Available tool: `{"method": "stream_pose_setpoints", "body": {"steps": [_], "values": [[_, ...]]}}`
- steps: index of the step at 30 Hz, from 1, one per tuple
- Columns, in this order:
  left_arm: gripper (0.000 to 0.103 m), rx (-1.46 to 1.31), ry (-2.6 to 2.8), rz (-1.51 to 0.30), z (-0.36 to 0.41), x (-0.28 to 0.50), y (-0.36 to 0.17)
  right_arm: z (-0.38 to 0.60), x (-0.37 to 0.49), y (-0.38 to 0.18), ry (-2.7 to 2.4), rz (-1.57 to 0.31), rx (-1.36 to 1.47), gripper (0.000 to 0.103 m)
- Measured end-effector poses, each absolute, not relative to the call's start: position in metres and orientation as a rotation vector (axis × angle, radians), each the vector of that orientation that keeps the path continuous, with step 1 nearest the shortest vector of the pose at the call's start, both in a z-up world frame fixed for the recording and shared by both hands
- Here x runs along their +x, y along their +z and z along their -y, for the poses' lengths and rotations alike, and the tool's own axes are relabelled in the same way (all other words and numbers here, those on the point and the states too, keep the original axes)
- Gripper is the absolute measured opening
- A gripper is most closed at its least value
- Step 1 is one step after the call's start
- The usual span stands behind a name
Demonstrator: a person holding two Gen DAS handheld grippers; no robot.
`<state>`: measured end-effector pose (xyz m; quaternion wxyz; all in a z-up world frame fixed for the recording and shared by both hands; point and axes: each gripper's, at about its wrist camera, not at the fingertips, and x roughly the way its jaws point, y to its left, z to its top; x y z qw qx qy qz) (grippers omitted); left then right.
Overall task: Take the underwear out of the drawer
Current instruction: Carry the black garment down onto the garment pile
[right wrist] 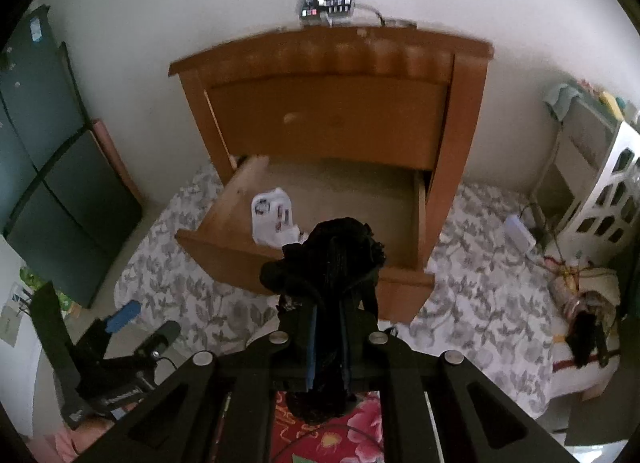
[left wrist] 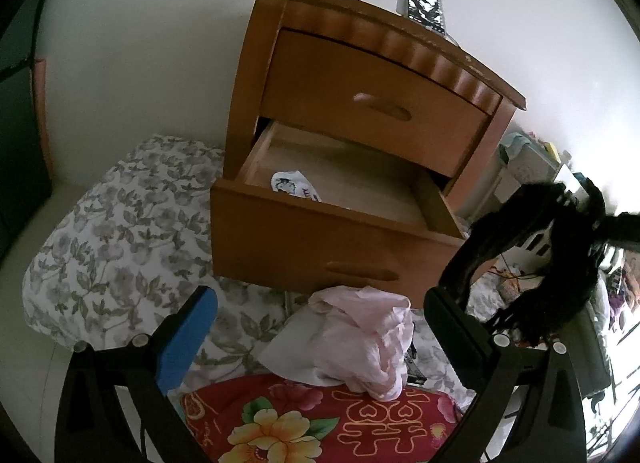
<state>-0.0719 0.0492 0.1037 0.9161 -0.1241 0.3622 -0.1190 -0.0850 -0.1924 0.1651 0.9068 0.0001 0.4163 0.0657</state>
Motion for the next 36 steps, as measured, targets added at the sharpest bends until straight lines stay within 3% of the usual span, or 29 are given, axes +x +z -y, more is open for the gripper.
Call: {"method": "stream_pose_setpoints", "body": {"steps": [14, 24, 36], "values": [[0.103, -0.269, -0.234, -0.773, -0.054, -0.065, 0.096, 0.164, -0.043, 0.076, 0.136, -1.048, 0.029, 0.011], [0.103, -0.278, -0.221, -0.799, -0.057, -0.06, 0.086, 0.146, -0.026, -0.02, 0.125, -1.204, 0.079, 0.011], [0.103, -0.243, -0.219, -0.869, -0.045, -0.052, 0.065, 0.15, -0.042, -0.06, 0.075, -1.195, 0.105, 0.013]]}}
